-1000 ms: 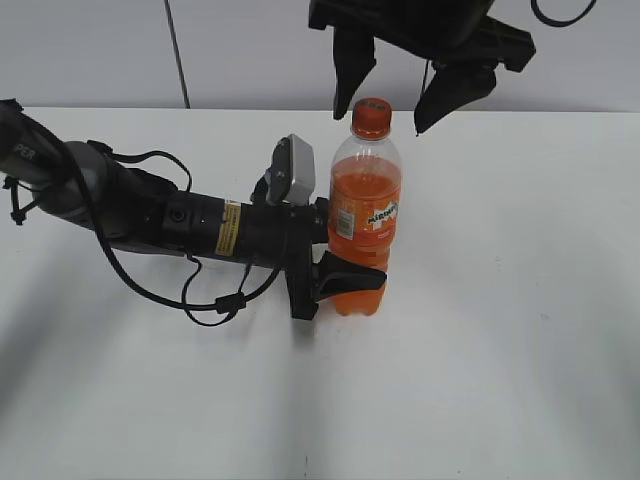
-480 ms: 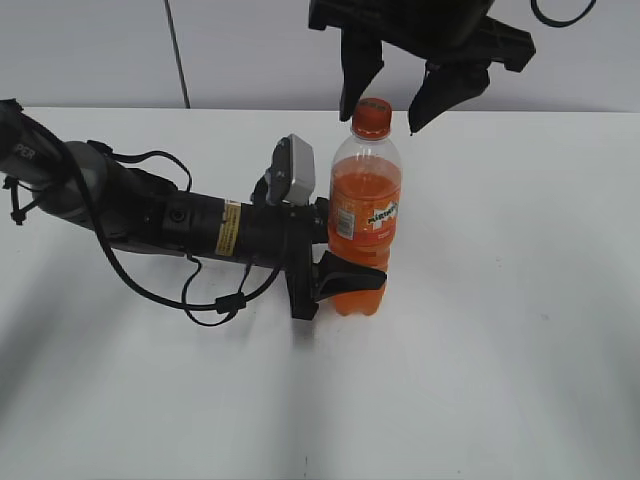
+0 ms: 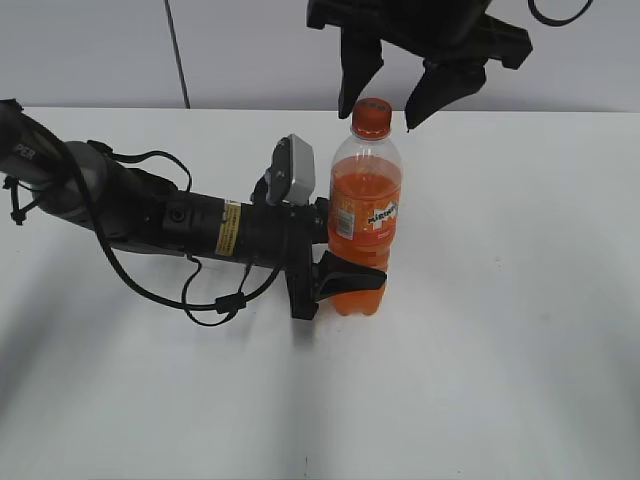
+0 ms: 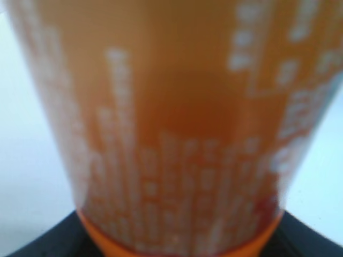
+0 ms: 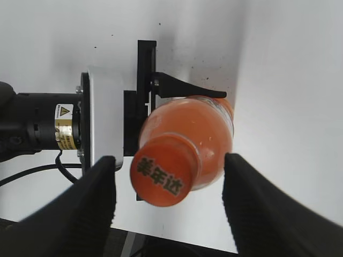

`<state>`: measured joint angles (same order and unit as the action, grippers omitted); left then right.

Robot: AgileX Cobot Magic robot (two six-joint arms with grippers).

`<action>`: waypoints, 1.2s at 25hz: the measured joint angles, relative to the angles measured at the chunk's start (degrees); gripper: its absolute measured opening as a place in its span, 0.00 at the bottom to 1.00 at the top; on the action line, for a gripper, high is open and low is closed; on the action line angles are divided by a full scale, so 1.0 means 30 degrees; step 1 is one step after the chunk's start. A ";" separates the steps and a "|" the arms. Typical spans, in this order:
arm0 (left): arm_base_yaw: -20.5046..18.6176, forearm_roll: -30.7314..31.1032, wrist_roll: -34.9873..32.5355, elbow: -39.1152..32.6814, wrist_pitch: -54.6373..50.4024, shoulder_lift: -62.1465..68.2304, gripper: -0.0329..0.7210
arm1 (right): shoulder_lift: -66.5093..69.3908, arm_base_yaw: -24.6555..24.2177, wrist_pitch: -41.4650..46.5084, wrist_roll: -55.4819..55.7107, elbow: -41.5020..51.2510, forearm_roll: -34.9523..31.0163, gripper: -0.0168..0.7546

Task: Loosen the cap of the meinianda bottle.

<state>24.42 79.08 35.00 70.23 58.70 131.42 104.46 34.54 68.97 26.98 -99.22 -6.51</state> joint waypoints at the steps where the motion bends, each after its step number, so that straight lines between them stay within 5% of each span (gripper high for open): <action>1: 0.0000 0.0000 0.0000 0.0000 0.0000 0.0000 0.58 | 0.0035 0.0000 -0.0039 0.0000 0.0000 0.0000 0.63; 13: 0.0000 0.0000 0.0020 0.0000 0.0016 0.0000 0.58 | 0.0604 0.0000 -0.0030 -0.0378 -0.0056 -0.0123 0.61; 21: 0.0000 0.0000 0.0020 0.0000 0.0016 0.0000 0.58 | 0.0604 0.0017 0.0150 -0.0552 -0.0056 -0.0180 0.44; 30: 0.0000 0.0000 0.0035 0.0000 0.0016 0.0000 0.58 | 0.0604 0.0016 0.0150 -0.1077 -0.0056 -0.0180 0.43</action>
<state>24.42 79.08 35.11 70.23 58.75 131.42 106.27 34.59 69.42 23.75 -99.39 -7.05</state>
